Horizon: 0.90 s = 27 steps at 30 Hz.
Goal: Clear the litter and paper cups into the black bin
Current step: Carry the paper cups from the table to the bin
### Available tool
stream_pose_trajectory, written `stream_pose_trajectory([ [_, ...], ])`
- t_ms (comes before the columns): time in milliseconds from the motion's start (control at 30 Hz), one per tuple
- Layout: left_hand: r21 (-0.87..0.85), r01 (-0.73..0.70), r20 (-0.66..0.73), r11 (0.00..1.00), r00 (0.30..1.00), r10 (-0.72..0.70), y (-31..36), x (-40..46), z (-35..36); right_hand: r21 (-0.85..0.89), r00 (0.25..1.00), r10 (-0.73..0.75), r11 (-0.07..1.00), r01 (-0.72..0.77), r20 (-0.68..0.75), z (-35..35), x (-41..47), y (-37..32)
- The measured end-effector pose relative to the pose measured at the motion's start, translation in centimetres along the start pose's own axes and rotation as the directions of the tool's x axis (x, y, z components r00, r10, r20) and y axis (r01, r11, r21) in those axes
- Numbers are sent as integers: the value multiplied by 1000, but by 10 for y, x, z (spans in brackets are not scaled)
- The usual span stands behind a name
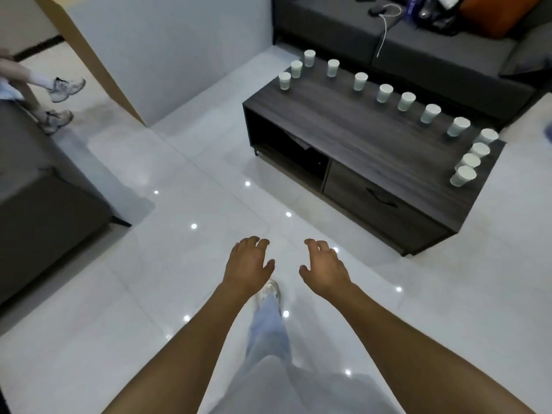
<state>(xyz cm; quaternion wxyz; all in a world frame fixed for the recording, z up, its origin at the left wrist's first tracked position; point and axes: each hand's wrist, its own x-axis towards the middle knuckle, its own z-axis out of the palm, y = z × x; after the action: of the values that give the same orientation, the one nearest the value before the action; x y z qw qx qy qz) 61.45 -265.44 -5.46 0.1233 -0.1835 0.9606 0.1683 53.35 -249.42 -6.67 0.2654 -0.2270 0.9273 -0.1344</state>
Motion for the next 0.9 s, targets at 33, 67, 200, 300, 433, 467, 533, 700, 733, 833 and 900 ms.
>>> stream_pose_trajectory([
  [33,-6,10,-10,1000,1000,-10,-9,21,-9,-3,1000,1,1000,-1,2,-7,23,-8],
  [67,-7,16,-21,1000,1000,-16,-18,43,-18,-8,1000,1,1000,-1,1,-14,47,-17],
  [200,-30,22,-28,999,999,-23,-53,132,-64,2,1000,14,1000,-14,-21,-53,137,-54],
  [300,-18,9,-38,1000,999,-10,-71,193,-99,17,999,20,1000,-20,-45,-84,195,-79],
  [433,-26,-7,-42,1000,999,5,-86,266,-130,33,998,26,999,-24,-50,-115,263,-103],
  [467,-32,-11,-36,999,999,10,-89,284,-136,36,998,36,999,-35,-47,-122,281,-106],
  [533,-43,-21,-21,999,1000,20,-95,323,-145,33,998,55,998,-54,-26,-134,319,-111],
  [700,-53,-41,-29,998,999,39,-110,440,-176,12,998,57,998,-57,-16,-174,433,-123],
  [733,-56,-45,-35,997,998,43,-113,466,-184,8,998,53,999,-53,-23,-186,459,-127],
  [833,-65,-35,-30,997,999,33,-124,535,-213,26,998,61,998,-60,-23,-220,529,-143],
  [900,-61,-31,-37,998,999,29,-131,576,-233,34,998,54,998,-53,-25,-240,570,-154],
])
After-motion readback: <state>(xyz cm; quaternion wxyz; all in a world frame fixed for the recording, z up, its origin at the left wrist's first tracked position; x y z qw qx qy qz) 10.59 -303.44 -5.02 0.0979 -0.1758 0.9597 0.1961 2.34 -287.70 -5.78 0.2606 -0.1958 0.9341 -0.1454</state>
